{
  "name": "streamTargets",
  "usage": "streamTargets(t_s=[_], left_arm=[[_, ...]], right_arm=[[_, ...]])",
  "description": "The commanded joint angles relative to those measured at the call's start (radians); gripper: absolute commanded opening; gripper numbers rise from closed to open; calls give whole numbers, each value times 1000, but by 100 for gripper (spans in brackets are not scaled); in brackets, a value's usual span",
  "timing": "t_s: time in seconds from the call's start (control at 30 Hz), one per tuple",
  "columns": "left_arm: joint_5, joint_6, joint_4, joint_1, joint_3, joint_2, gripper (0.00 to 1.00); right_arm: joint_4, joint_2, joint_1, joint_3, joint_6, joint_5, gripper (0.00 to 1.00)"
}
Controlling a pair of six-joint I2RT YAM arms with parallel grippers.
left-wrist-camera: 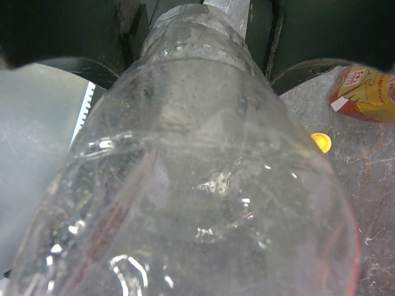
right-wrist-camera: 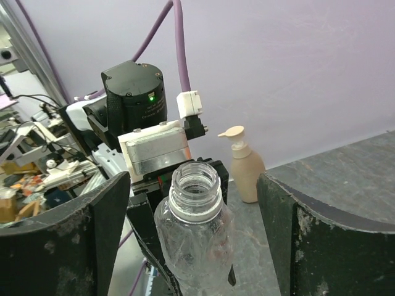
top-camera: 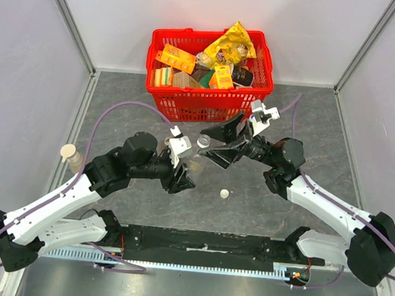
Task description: Unscrew the bottle caps
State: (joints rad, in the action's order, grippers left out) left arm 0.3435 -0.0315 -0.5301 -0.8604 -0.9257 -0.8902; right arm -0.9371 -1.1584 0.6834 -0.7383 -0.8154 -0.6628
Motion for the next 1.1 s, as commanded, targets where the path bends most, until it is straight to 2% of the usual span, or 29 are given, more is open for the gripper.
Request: streamTargets(t_s=[0.0,0.13,0.3,0.4,0.5,0.57,0.63,0.73,0.83,0.97,1.07], left_arm=[[25,31,13,1,-1,0,7],[20,30,10,1,4,4,7],[15,30,10,0,5,2,9],[8,30,7,1,7,2,14],[0,30,5,1,8,7,24],[-11,30,4,1,10,14,41],[-26,30,2,1,13,28,63],[-69,30,4,1,27,59,80],[-110,30,10,0,37,88,86],[-144,31,19,1,44,111,87],[-159,30,21,1,48,117,87]], right_arm=[[-131,-46,11,-44,-48,-57,84],[-83,-63,36,-58,-5,-73,65],[-25,-58,47,-64,36,-66,23],[0,-47,47,-62,54,-57,2],[32,-32,45,-55,79,-35,0],[41,-27,47,-50,91,-23,0],[53,-30,47,-49,111,-18,0],[139,-21,47,-62,174,-18,0],[254,9,47,-73,278,18,0],[461,28,45,-102,441,83,0],[550,31,45,-115,510,136,0]])
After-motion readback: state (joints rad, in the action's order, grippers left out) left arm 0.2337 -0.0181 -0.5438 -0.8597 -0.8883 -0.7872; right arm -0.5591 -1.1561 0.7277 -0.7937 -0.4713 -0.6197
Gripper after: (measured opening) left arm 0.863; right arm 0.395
